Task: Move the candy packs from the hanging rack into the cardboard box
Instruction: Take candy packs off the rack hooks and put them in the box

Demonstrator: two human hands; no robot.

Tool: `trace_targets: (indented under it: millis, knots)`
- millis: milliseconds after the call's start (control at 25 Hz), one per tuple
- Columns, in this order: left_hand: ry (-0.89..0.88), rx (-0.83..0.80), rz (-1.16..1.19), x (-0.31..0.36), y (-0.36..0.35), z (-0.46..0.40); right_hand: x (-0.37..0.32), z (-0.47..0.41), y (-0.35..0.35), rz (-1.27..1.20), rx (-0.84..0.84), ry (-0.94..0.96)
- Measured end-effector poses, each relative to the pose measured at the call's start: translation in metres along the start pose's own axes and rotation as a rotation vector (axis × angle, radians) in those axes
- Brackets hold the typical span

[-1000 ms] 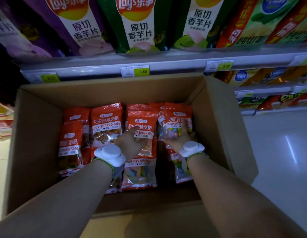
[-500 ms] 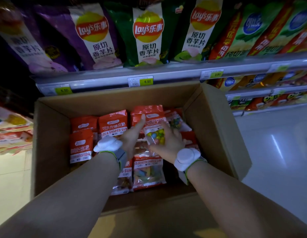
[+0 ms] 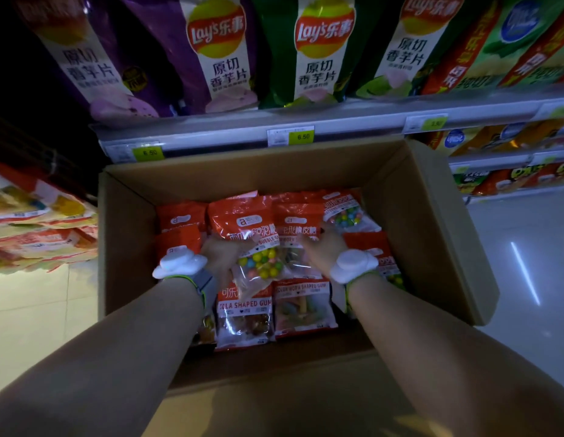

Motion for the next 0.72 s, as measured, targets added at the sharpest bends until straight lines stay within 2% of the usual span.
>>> trace_targets:
  millis: [240, 360, 520, 640, 720]
  knots:
    - [-0.102, -0.01, -0.022, -0.013, 0.019, -0.031, 0.031, -0.043, -0.022, -0.147, -0.033, -0.313]
    - [-0.098, 0.011, -0.024, -0.019, 0.025, -0.047, 0.039, -0.051, -0.031, -0.176, -0.097, -0.375]
    - [-0.103, -0.012, 0.003, -0.028, 0.033, -0.054, 0.042, -0.061, -0.043, -0.178, -0.17, -0.302]
    - [-0.108, -0.015, 0.006, -0.028, 0.036, -0.05, 0.035, -0.05, -0.049, -0.464, -0.22, -0.287]
    - [-0.131, -0.002, -0.011, -0.026, 0.039, -0.039, 0.025, -0.026, -0.041, -0.499, -0.142, -0.286]
Point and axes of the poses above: each hand's wrist, its own z-axis away from the middle knuckle, its own y-axis out of the back of the hand, x = y × z, the point moved 4 cm from there along -z, towards the middle knuckle, and after that the axes turned 1 degree about -y, right-handed, at the moved point
